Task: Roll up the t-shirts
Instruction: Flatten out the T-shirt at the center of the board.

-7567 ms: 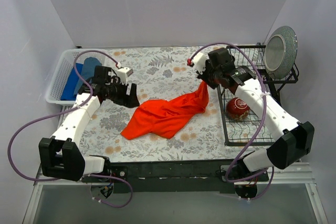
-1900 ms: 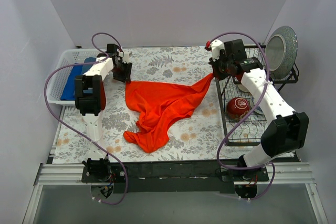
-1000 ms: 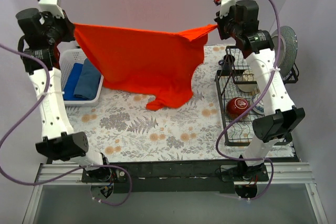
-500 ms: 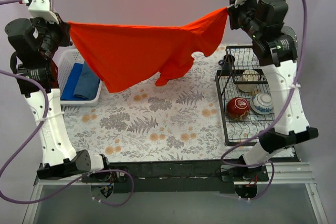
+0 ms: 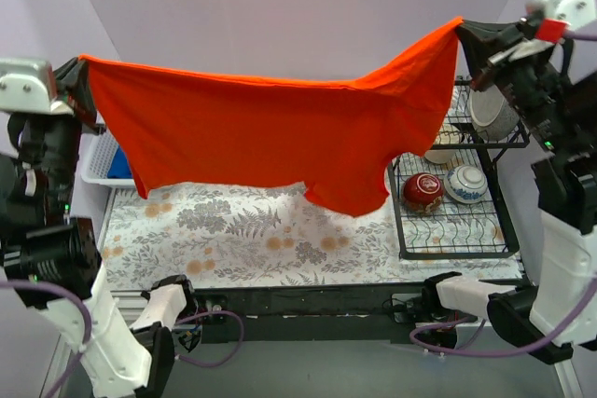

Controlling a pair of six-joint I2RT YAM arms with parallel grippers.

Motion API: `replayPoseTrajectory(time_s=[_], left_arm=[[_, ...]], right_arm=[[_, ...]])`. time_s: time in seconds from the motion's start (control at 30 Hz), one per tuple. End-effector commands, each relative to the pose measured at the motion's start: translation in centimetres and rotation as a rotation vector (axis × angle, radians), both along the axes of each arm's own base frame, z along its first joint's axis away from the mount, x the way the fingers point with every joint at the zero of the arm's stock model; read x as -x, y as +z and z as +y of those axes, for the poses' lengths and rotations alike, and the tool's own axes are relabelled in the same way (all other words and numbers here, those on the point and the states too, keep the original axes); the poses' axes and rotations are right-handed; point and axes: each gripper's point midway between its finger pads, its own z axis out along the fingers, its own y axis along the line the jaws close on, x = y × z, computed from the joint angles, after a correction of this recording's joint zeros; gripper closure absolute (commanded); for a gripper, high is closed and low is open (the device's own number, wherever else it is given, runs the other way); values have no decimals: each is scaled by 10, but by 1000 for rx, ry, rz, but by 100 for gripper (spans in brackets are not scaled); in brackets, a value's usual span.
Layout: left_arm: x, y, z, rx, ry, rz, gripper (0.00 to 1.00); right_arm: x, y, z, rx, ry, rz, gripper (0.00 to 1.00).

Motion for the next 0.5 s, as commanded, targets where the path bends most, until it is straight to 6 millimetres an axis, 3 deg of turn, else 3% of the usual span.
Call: replayPoseTrajectory(time_s=[0.0,0.03,0.13,0.23,0.33,0.37,0.43,0.47], left_arm=[[46,20,0,0,64,-99,100],[61,25,-3,-3,65,-133,100],[79,36,-5,8,75,-182,100],[80,44,-3,7,87,-203,100],[57,48,2,-27,87,-183,100],[40,45,5,-52,90,-154,100],[13,31,2,-85,43,-89,100],[-9,11,5,-84,23,-23,100]], right_arm=[[55,36,-18,-63,15,-131,99],[67,44,-22,-83,15,-154,99],[95,65,-34,-115,-6,-235,99],[103,78,-37,-123,-14,-286,99],[78,76,-35,-108,-32,-273,99],[56,65,-31,-92,-38,-244,99],[34,50,-22,-57,-15,-217,99],[21,40,-17,-39,-4,-197,99]])
